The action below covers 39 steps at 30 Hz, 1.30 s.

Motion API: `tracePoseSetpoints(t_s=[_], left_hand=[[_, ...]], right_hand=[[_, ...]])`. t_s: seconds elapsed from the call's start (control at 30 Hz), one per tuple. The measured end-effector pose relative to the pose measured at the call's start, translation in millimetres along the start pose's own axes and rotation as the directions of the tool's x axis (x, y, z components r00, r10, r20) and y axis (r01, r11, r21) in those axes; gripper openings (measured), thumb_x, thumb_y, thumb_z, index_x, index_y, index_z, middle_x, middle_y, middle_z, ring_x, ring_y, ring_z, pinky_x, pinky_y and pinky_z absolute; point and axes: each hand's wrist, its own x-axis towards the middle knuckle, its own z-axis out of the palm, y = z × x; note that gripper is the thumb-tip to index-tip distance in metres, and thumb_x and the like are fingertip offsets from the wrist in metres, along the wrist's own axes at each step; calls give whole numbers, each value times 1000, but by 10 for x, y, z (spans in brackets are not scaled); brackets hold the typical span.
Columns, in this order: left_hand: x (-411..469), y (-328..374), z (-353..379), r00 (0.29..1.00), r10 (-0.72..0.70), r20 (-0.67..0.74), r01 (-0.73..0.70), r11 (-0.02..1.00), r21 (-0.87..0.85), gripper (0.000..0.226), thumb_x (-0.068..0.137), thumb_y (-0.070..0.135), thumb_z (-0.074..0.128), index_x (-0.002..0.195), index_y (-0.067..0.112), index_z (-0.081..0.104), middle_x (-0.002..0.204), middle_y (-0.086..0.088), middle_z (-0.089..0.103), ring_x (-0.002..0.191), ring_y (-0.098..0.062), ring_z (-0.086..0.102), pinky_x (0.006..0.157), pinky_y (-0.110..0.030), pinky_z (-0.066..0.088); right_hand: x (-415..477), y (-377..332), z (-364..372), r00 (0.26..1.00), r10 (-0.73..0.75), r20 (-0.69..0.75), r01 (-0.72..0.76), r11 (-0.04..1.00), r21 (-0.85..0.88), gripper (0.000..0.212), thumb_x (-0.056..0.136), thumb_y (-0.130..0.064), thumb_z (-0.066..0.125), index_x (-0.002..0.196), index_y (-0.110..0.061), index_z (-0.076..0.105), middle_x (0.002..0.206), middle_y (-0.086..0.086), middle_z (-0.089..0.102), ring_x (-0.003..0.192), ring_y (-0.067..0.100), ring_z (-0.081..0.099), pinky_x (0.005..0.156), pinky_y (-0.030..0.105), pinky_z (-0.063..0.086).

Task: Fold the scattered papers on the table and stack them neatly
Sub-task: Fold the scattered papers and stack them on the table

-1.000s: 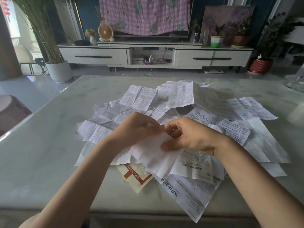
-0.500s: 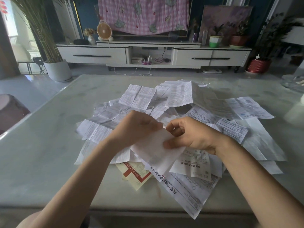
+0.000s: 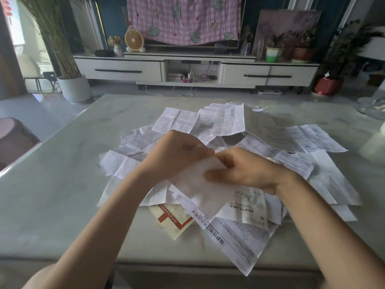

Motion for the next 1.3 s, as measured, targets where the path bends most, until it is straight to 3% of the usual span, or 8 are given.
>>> tracePoseSetpoints(t_s=[0.07,0.17,0.3,0.53,0.7,0.87,1.03,1.3], left_hand=[[-17,-10,-32,998,-22,-58,8,971,-240,29,73,46,64,89,22,69,65,12,64,56,-1,55,55,-16,44],[-59,-73,-12,984,-156,84,177,845,-505,51,72,42,61,115,17,53,89,0,69,64,-12,67,57,-24,55],[-72,-59,135,980,-193,46,191,849,-493,7,88,5,59,89,10,63,76,-6,66,57,-16,65,51,-28,56],[-35,-98,128,977,-211,8,178,803,-569,25,91,-3,45,83,8,65,71,-12,64,54,-22,65,48,-26,53],[-19,-92,154,928,-332,166,335,557,-760,27,96,23,42,94,5,62,84,-17,67,65,-29,68,51,-30,54],[-73,-122,260,954,-267,133,290,730,-619,15,94,16,54,93,4,62,76,-12,69,62,-24,70,55,-27,57],[-53,-141,282,982,-166,-93,118,916,-384,17,94,9,51,80,12,61,61,-6,67,55,-24,68,60,-37,57],[-100,-117,379,992,-65,-112,6,886,-463,16,90,20,60,81,8,66,58,-2,65,48,-13,60,44,-23,48]], right_hand=[[10,51,-23,988,-7,-151,16,998,64,19,85,-15,64,98,-1,64,94,19,67,81,23,61,69,40,47],[19,117,-31,936,23,-352,72,965,253,18,85,-18,62,99,-7,66,92,10,71,79,17,65,62,27,52],[88,155,45,878,18,-478,159,931,328,7,87,-15,61,90,-16,67,79,-1,70,68,5,64,56,16,49],[69,131,34,885,39,-465,181,890,418,35,88,8,38,76,-14,62,64,2,61,47,18,58,41,22,41],[101,160,76,870,-22,-492,182,943,280,57,81,19,33,50,-21,60,78,-2,63,53,7,61,46,19,44],[112,177,100,835,-170,-524,246,966,79,51,86,17,33,64,-15,65,68,-12,64,62,1,55,53,15,46],[67,179,-19,905,13,-424,154,921,358,22,93,-19,44,104,-17,63,93,10,64,78,18,59,60,26,50],[87,174,50,856,-98,-508,187,974,127,13,79,-17,71,75,-15,59,65,1,58,53,5,52,47,20,43]])
